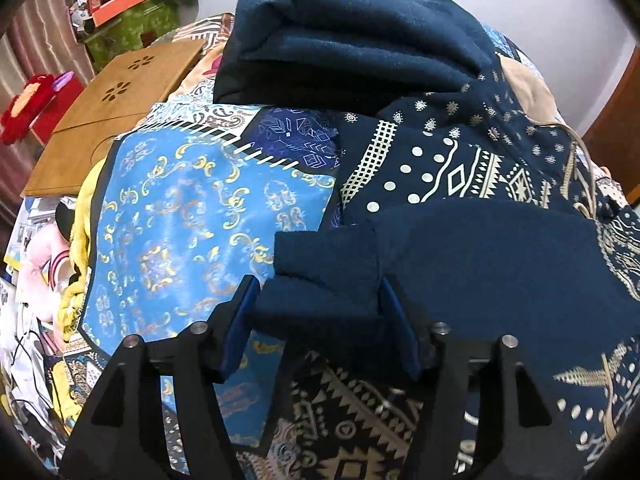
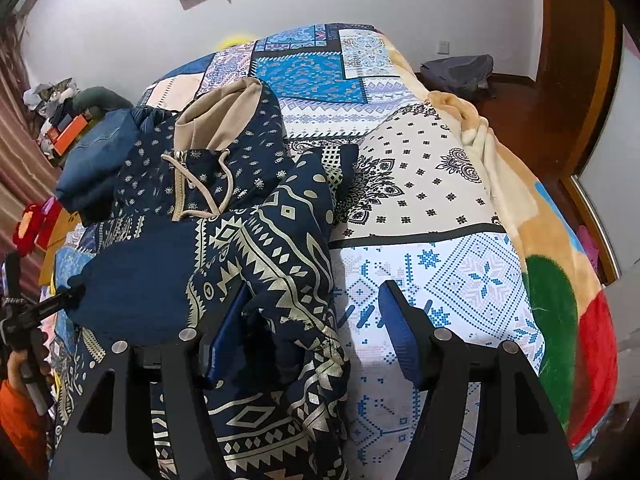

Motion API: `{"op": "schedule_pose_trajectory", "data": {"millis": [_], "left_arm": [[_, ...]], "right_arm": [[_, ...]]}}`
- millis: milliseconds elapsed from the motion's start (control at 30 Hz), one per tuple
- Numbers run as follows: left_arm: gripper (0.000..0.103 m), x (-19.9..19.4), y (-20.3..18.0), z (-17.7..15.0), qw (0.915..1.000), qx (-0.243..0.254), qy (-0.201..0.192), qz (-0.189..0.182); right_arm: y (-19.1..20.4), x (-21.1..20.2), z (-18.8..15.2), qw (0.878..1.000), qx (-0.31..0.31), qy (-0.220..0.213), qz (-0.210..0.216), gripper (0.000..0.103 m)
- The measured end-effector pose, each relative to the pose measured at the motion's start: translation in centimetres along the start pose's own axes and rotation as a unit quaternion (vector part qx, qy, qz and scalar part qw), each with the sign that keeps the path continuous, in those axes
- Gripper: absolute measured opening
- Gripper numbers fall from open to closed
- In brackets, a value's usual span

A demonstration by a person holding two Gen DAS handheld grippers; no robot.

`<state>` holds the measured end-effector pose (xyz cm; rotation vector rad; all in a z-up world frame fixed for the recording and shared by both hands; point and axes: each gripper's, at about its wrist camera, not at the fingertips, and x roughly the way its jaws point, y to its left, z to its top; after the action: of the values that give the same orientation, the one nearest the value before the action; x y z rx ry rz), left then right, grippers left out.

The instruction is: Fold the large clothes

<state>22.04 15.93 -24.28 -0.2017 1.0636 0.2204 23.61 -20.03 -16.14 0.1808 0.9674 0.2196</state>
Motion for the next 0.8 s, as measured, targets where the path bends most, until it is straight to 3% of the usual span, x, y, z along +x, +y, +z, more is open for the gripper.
{"op": "schedule_pose_trajectory", "data": {"millis": [100, 200, 333, 467, 800], "left_arm": [[0.061, -1.5, 0.1, 0.4, 0.9999, -0.001, -0.001, -0.013], [0.061, -4.0, -0.7, 1.7, 0.9993, 0.014, -0.032, -0.01], [0.062, -7.0, -2.1, 3.7, 0.9967, 0.027, -0.07, -0.033], [0.062, -8.3, -4.2, 6.8, 0.9924, 0.049, -0.094, -0.062], [0.062, -9.5, -12.3, 14.2, 0.9778, 0.123, -0.144, -0.089]], "right_arm": [[0.0, 0.1, 0.2, 1.0, 0.003, 0.006, 0.0, 0.063], [-0.2, 0.2, 0.6, 1.0, 0.015, 0.016, 0.009, 0.063], [-0.4, -0.3, 1.5, 0.999, 0.035, 0.022, 0.031, 0.063], [0.0, -1.5, 3.3, 0.999, 0.026, -0.003, 0.025, 0.063], [2.7, -4.0, 10.0, 0.996, -0.027, -0.076, 0.047, 0.063]]}}
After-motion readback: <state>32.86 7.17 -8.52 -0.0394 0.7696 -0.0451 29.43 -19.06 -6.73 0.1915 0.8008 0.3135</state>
